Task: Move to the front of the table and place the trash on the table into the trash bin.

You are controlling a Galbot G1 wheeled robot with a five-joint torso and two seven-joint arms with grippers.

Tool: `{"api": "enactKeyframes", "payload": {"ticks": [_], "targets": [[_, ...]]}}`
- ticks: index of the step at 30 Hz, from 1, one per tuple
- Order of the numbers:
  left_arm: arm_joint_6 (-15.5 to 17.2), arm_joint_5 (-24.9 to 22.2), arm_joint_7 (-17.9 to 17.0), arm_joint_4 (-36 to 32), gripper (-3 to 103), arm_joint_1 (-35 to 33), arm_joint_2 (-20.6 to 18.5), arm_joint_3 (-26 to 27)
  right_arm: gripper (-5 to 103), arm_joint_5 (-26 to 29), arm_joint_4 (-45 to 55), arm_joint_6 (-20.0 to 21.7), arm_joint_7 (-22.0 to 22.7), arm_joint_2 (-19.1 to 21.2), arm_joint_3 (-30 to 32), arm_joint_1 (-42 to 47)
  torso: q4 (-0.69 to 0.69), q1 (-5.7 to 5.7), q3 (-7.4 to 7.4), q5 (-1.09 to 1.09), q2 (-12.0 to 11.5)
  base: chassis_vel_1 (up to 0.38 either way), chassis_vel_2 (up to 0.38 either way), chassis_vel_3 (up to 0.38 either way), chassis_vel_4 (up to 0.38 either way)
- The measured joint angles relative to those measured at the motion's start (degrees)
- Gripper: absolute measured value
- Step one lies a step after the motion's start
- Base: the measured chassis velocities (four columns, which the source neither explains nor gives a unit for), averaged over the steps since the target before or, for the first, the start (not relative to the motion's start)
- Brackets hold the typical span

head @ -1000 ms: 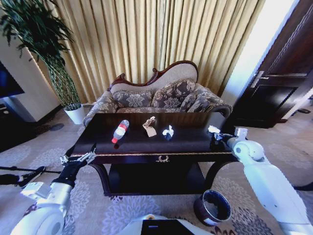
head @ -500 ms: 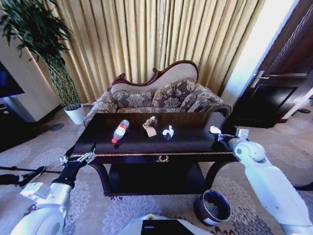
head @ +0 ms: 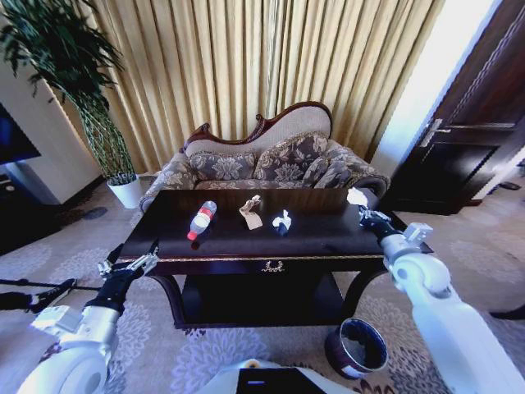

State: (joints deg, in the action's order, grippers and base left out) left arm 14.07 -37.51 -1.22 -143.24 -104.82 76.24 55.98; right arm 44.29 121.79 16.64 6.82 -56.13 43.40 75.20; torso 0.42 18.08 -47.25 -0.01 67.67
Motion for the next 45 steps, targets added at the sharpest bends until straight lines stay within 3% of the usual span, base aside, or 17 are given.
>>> {"api": "enactKeyframes", "payload": {"ticks": [10,28,45], "targets": [[-0.1,-0.1,0.1,0.0,100,-0.3,0.0,0.4,0,-8.5,11.1,2.2,-1.8,-2.5,-0.5,10.3,0.02,-0.01,0.01,0.0,0.0,0.0,0.0,0.0,0.0],[-0.9,0.1,0.7,0.0,100,-0.8,-0.3,0.7,0,-9.9,10.1,3.8,-1.6,-3.6,-0.5,11.1,0.0,0.01,-0.01,0.01,0.0,0.007,-0.009,-0.009,0.011],[-0.9,0.2,0.8,0.0,100,-0.6,-0.2,0.3,0,-11.7,8.9,3.8,-1.5,-4.4,-0.5,11.5,0.01,-0.01,0.0,0.01,0.0,0.149,-0.152,-0.153,0.158]]}}
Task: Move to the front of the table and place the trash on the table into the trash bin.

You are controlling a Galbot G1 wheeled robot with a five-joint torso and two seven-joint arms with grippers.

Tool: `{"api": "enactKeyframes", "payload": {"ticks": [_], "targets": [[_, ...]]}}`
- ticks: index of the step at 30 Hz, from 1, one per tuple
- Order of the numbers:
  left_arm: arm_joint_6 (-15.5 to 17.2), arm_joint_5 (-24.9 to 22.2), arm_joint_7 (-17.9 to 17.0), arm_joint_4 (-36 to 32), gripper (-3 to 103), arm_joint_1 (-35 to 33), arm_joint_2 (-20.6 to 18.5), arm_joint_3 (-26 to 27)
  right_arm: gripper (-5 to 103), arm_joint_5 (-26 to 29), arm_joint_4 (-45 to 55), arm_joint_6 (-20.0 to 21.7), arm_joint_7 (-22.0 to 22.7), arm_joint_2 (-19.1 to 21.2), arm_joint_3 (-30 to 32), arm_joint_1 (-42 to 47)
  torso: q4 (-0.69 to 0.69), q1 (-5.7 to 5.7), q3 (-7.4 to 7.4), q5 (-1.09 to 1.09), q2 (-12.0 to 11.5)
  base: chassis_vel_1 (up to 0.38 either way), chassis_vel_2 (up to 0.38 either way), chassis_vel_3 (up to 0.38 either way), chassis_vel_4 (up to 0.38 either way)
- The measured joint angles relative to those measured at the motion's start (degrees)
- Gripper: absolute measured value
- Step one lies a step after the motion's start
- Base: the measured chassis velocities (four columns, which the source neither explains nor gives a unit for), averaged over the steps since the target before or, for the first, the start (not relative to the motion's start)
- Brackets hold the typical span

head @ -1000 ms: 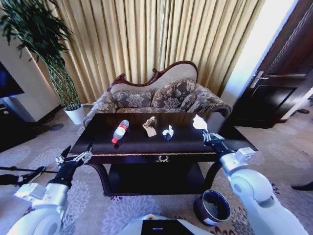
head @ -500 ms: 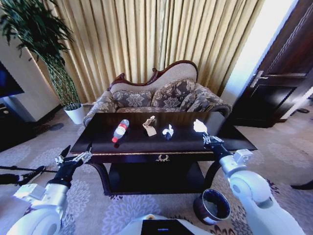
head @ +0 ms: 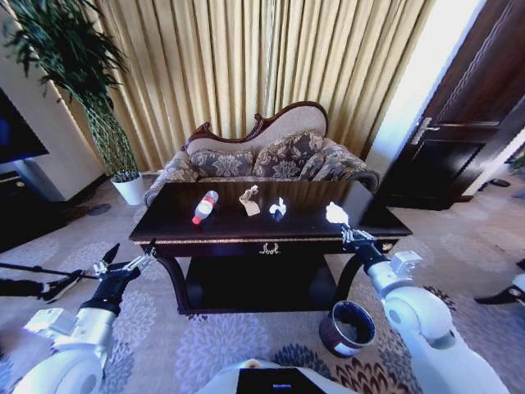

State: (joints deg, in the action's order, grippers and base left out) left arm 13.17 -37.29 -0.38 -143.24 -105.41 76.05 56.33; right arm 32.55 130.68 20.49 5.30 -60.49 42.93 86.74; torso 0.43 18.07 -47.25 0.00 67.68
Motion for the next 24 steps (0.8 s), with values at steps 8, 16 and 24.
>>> {"api": "enactKeyframes", "payload": {"ticks": [8,16,24], "targets": [[0.0,0.0,0.1,0.0,100,-0.1,0.2,0.1,0,-0.8,-1.3,0.2,-0.1,-1.4,0.8,1.4,0.0,-0.02,0.01,-0.01,0.0,0.072,-0.051,-0.064,0.055],[-0.2,0.0,0.1,0.0,100,-0.1,-0.1,0.5,0,-5.0,-17.0,-0.2,0.0,-3.4,1.5,3.0,0.0,0.03,-0.02,0.0,0.0,0.0,0.0,0.0,0.0],[-0.6,-0.1,0.2,0.0,100,-0.3,0.0,0.6,0,-6.0,-36.2,-1.9,0.3,-3.7,-0.2,-2.9,0.0,0.02,-0.01,0.02,0.0,0.0,0.0,0.0,0.0]]}}
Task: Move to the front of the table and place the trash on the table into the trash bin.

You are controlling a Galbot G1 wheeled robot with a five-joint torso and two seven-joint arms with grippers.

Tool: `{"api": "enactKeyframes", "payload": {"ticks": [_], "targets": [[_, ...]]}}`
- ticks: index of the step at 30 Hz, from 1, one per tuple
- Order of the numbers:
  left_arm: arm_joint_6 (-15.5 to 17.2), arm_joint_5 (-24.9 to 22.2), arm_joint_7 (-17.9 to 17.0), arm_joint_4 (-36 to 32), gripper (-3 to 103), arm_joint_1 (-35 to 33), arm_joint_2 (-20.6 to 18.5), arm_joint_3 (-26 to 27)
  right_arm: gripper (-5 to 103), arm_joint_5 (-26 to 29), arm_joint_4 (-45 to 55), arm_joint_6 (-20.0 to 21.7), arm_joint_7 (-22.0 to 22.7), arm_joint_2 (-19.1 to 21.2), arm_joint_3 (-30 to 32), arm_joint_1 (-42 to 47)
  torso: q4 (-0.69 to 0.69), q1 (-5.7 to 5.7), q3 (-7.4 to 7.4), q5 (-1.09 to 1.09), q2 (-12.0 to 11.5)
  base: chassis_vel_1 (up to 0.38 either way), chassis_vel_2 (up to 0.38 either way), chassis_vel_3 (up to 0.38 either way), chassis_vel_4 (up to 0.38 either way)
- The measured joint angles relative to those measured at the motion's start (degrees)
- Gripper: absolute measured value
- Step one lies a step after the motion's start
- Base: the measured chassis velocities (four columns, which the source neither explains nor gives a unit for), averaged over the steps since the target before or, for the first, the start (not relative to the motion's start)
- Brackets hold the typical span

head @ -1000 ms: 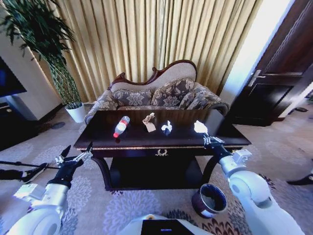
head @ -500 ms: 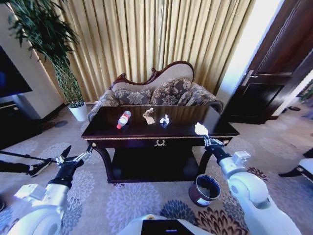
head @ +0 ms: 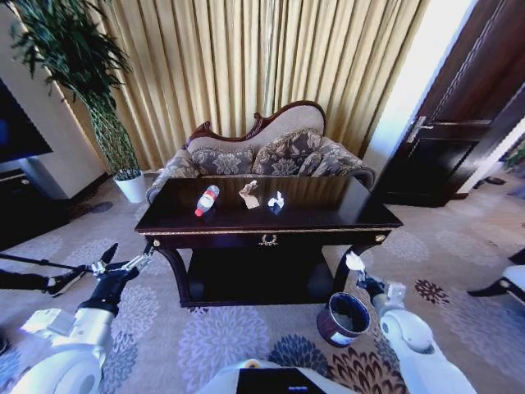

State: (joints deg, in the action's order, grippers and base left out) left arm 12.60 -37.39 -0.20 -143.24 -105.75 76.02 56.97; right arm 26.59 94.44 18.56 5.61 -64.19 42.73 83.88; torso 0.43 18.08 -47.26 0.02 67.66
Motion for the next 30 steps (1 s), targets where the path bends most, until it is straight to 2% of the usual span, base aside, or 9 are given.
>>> {"api": "enactKeyframes", "payload": {"ticks": [2,6,12,19,20,23,24,28,30], "targets": [[-0.1,0.0,0.0,0.0,100,0.0,0.0,0.0,0,-0.1,-1.8,-0.1,0.0,0.0,-0.2,-0.8,-0.01,0.0,0.0,-0.01,0.0,0.0,0.0,0.0,0.0],[-0.5,0.0,0.0,0.0,100,-0.1,0.1,0.0,0,-1.5,-11.5,-0.4,-0.4,0.2,-1.0,-4.8,0.0,0.0,0.0,-0.02,0.0,0.0,0.0,0.0,0.0],[-0.8,-0.1,0.1,0.0,100,-0.2,0.1,0.3,0,-6.5,-25.2,-2.2,-0.8,-0.4,-2.1,-10.3,0.0,0.0,0.0,-0.01,0.0,0.0,0.0,0.0,0.0],[-1.0,-0.4,0.2,0.0,100,-0.3,0.1,0.6,0,-7.9,-32.3,-3.1,-1.1,-1.0,-3.0,-13.5,0.0,0.0,0.0,-0.02,0.0,0.0,0.0,0.0,0.0],[-1.1,-0.4,0.2,0.0,100,-0.3,0.1,0.6,-3,-8.6,-33.0,-3.2,-1.1,-1.3,-3.1,-13.9,-0.01,0.0,0.0,-0.01,0.0,0.0,0.0,0.0,0.0],[-1.2,-0.4,0.2,0.0,100,-0.3,0.1,0.6,8,-9.1,-33.2,-3.9,-1.1,-1.8,-3.1,-14.2,0.0,0.0,0.0,-0.02,0.0,0.0,0.0,0.0,0.0],[-1.2,-0.4,0.2,0.0,100,-0.3,0.1,0.6,8,-9.1,-33.2,-3.9,-1.1,-1.8,-3.1,-14.2,0.0,0.0,0.0,-0.02,0.0,0.0,0.0,0.0,0.0],[-1.4,-0.4,0.2,0.0,100,-0.3,0.1,0.6,28,-9.2,-32.6,-4.2,-1.1,-2.1,-3.1,-14.4,-0.01,0.0,0.0,-0.03,0.0,0.0,0.0,0.0,0.0],[-1.5,-0.4,0.2,0.0,100,-0.3,0.1,0.6,28,-9.1,-32.5,-4.3,-1.1,-2.1,-3.1,-14.4,0.0,0.0,0.0,-0.02,0.0,0.0,0.0,0.0,0.0]]}}
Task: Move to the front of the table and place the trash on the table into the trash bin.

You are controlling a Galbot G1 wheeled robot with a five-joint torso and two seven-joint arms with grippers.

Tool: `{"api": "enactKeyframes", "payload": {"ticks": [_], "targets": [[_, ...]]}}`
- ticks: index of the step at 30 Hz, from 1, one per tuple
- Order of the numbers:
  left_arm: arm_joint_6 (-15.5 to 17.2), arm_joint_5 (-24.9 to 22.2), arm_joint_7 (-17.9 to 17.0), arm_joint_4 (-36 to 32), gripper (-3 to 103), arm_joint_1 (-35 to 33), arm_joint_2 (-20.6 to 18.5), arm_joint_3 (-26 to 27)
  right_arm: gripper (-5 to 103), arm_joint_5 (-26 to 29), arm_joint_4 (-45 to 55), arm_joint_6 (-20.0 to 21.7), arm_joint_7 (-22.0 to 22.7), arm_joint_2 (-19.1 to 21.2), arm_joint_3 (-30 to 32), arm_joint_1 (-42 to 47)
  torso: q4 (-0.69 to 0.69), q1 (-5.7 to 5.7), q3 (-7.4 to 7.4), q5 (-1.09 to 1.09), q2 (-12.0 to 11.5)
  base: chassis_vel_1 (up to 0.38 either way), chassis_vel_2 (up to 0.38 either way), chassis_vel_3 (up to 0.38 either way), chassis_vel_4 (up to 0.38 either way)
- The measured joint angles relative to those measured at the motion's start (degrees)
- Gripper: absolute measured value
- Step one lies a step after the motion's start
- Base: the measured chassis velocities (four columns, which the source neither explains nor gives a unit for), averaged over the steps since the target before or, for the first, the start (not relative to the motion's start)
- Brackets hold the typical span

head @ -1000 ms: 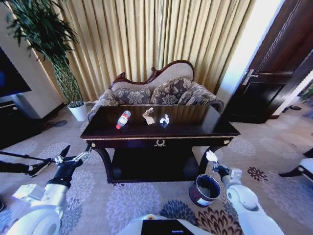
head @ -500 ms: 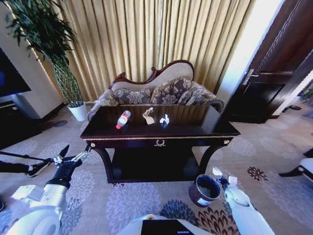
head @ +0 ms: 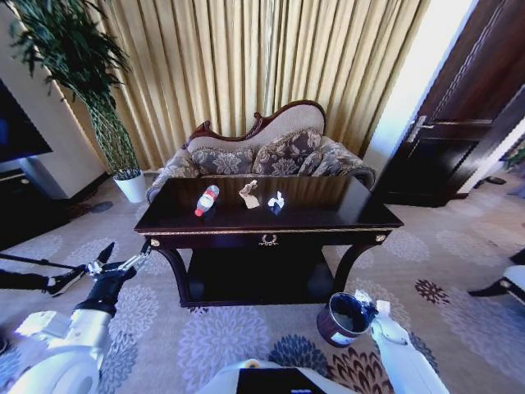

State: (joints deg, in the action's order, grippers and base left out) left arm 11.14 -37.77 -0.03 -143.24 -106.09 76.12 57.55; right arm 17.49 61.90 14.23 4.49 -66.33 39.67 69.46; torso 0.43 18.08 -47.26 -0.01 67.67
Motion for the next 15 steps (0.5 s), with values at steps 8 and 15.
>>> {"api": "enactKeyframes", "payload": {"ticks": [8,15], "targets": [[-0.2,-0.1,0.1,0.0,100,0.0,0.1,0.0,66,0.8,0.6,-0.7,0.1,0.5,0.2,0.2,0.0,0.0,0.0,0.0,0.0,0.0,0.0,0.0,0.0],[-0.3,-0.2,0.1,0.0,100,-0.1,0.1,0.1,93,0.9,1.1,-0.8,0.1,0.6,0.2,0.4,0.0,0.0,0.0,0.01,0.0,0.0,0.0,0.0,0.0]]}}
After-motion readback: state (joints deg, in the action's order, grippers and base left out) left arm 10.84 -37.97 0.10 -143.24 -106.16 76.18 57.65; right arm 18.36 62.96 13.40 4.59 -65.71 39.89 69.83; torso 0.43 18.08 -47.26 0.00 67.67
